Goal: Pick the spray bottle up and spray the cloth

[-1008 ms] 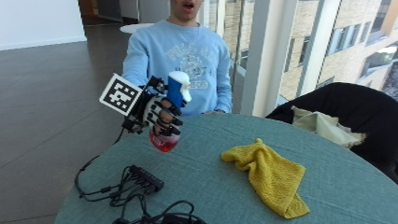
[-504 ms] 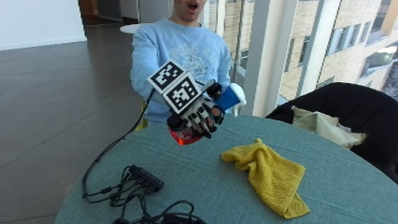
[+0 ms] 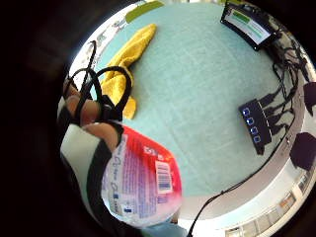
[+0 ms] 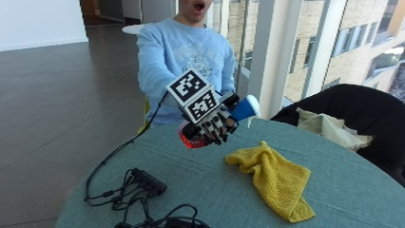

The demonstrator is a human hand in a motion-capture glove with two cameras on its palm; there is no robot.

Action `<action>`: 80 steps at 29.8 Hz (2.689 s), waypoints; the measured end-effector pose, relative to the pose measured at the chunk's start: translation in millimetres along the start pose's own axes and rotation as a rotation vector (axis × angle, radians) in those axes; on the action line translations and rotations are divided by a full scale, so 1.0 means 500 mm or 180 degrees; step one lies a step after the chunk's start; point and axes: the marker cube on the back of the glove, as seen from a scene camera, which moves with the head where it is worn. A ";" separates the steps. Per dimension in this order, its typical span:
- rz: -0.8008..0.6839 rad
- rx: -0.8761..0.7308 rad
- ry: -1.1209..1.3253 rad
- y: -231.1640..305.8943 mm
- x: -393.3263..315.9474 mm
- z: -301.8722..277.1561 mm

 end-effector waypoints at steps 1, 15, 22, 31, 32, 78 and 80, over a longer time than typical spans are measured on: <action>0.0002 -0.0012 0.0010 -0.001 -0.002 0.001; 0.0036 -0.0156 0.0114 -0.006 -0.010 0.012; 0.0077 -0.0177 0.0158 -0.007 -0.010 0.015; 0.0115 -0.0205 0.0171 -0.008 -0.009 0.018; 0.0121 -0.0208 0.0176 -0.008 -0.008 0.018; -0.0558 0.0314 -0.0417 0.005 -0.096 0.053; -0.0759 0.0441 -0.0502 0.009 -0.124 0.060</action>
